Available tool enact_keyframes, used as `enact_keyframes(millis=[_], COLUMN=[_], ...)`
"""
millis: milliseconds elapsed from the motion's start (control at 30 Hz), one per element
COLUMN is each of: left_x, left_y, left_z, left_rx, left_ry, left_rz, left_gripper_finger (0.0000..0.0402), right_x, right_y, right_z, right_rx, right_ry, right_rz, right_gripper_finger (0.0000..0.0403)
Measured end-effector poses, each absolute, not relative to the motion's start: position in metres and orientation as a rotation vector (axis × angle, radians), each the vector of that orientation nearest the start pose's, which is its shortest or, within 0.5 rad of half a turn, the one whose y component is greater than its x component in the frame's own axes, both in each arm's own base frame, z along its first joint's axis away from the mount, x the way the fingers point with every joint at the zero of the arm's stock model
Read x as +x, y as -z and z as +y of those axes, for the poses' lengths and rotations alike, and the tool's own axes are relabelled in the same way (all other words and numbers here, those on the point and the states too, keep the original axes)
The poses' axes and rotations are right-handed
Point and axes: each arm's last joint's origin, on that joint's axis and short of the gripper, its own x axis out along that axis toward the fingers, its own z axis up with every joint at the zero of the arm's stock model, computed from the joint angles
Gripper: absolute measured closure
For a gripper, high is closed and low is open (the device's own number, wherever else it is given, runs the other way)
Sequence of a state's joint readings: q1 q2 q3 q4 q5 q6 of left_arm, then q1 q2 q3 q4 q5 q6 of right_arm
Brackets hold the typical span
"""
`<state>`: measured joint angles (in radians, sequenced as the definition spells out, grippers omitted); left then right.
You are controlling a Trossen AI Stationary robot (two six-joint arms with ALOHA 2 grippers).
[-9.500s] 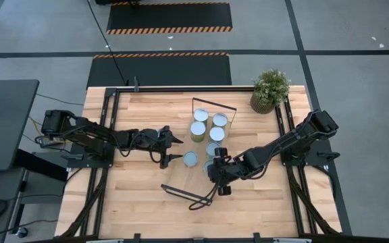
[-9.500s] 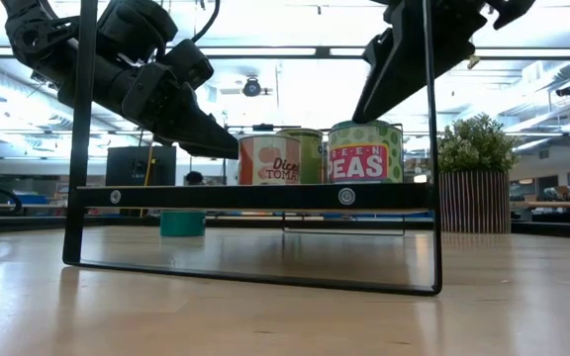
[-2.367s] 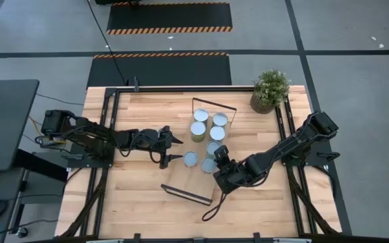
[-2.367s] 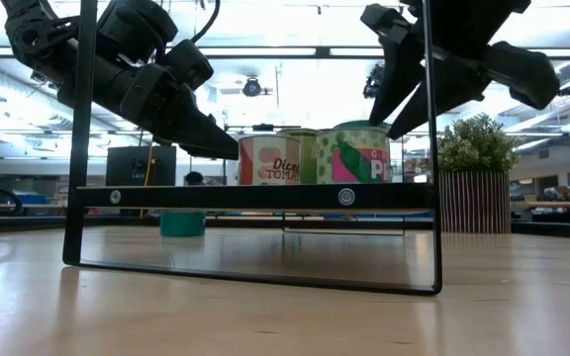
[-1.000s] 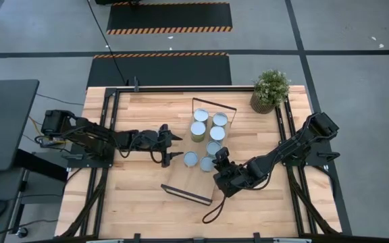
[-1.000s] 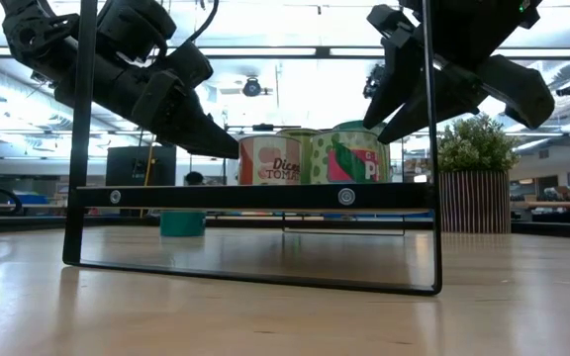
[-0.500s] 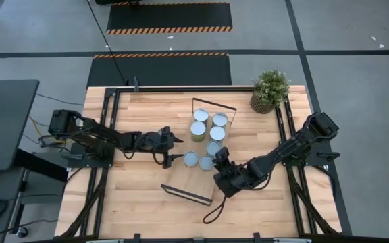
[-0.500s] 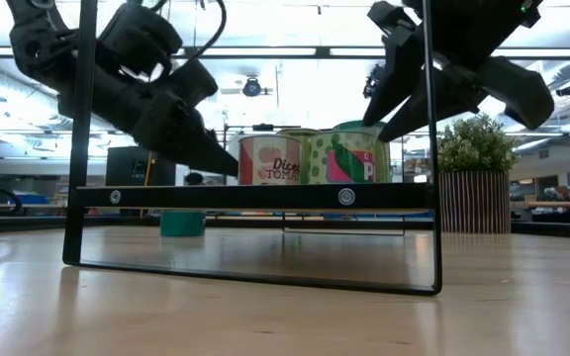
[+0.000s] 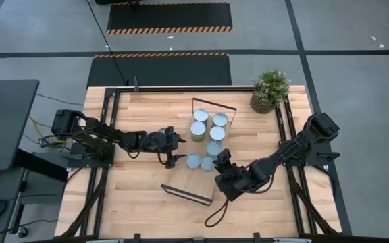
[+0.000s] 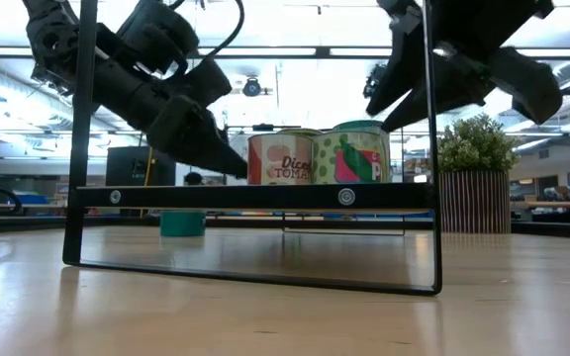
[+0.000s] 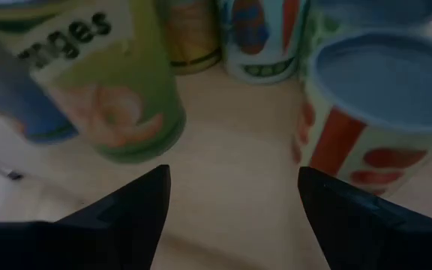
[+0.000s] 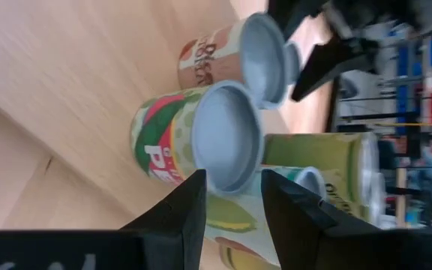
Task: Pick and place cans onto a shelf
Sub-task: Adjust the cans on the shelf, then put the canned tuna on the shelf
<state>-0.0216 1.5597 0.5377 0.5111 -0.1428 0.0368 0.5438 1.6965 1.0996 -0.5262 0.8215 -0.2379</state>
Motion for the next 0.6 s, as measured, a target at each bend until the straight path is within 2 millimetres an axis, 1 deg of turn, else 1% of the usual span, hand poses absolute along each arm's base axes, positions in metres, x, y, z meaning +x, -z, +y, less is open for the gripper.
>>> enact_keyframes(millis=[100, 200, 267, 400, 533, 600], left_x=[0.278, 0.274, 0.269, 0.257, 0.247, 0.244], left_y=[-0.143, -0.150, -0.155, -0.165, -0.161, -0.158], left_z=[-0.001, 0.000, 0.001, 0.005, 0.011, 0.017], left_rx=[0.088, 0.102, 0.115, 0.119, 0.093, 0.065], left_ry=[-0.131, -0.152, -0.193, -0.321, -0.449, -0.491], left_rz=[0.535, 0.537, 0.553, 0.596, 0.679, 0.724], left_gripper_finger=[0.0104, 0.0104, 0.0104, 0.0104, 0.0104, 0.0104], right_x=[0.287, 0.283, 0.281, 0.274, 0.263, 0.254], right_y=[-0.203, -0.208, -0.213, -0.222, -0.228, -0.224], right_z=[0.155, 0.159, 0.158, 0.155, 0.150, 0.146], right_rx=[-0.950, -0.913, -0.831, -0.661, -0.551, -0.507], right_ry=[0.166, 0.173, 0.198, 0.173, 0.207, 0.220], right_rz=[0.886, 0.858, 0.836, 0.850, 0.844, 0.833], right_gripper_finger=[0.0267, 0.0267, 0.0267, 0.0267, 0.0267, 0.0267])
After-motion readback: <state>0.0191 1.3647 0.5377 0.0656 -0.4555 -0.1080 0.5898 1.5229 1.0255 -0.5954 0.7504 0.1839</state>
